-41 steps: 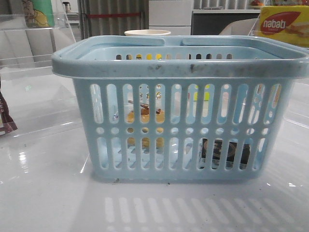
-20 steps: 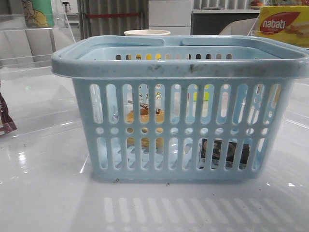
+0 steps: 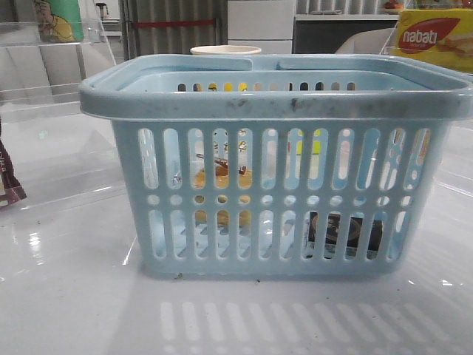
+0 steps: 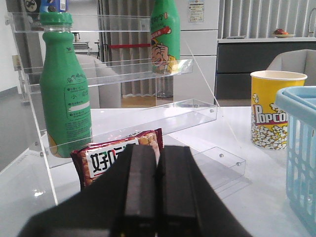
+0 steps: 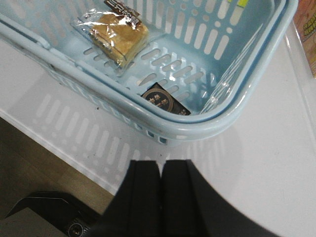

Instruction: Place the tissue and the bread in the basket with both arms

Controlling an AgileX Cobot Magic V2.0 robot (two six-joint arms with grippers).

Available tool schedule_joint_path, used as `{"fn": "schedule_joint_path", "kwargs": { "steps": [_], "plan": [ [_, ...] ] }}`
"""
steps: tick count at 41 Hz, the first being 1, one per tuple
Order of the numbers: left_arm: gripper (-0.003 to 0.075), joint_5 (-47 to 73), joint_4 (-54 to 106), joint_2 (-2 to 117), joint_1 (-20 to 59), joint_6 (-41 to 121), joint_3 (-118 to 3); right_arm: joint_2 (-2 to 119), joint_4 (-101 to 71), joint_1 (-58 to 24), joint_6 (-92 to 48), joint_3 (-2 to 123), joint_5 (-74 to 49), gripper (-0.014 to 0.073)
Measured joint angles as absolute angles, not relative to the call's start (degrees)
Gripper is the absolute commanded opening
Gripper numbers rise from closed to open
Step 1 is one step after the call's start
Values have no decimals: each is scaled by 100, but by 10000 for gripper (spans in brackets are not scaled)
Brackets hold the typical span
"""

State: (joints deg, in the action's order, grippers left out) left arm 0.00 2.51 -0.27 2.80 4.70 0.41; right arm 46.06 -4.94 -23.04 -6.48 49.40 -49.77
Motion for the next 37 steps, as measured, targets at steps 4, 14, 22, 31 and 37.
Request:
{"fn": "schedule_joint_path", "kwargs": {
  "steps": [4, 14, 22, 31, 37],
  "plan": [
    [93, 0, 251, -27, 280, 470, 41, 4606, -494, -2304, -648, 4940, -4977, 27],
    [93, 0, 251, -27, 280, 470, 41, 4606, -494, -2304, -648, 4940, -4977, 27],
    [93, 0, 251, -27, 280, 470, 41, 4606, -494, -2304, -648, 4940, -4977, 27],
    [93, 0, 251, -27, 280, 470, 41, 4606, -494, -2304, -648, 4940, -4977, 27],
    [93, 0, 251, -27, 280, 470, 41, 4411, -494, -2227, -648, 4803, -4943, 27]
  ]
}}
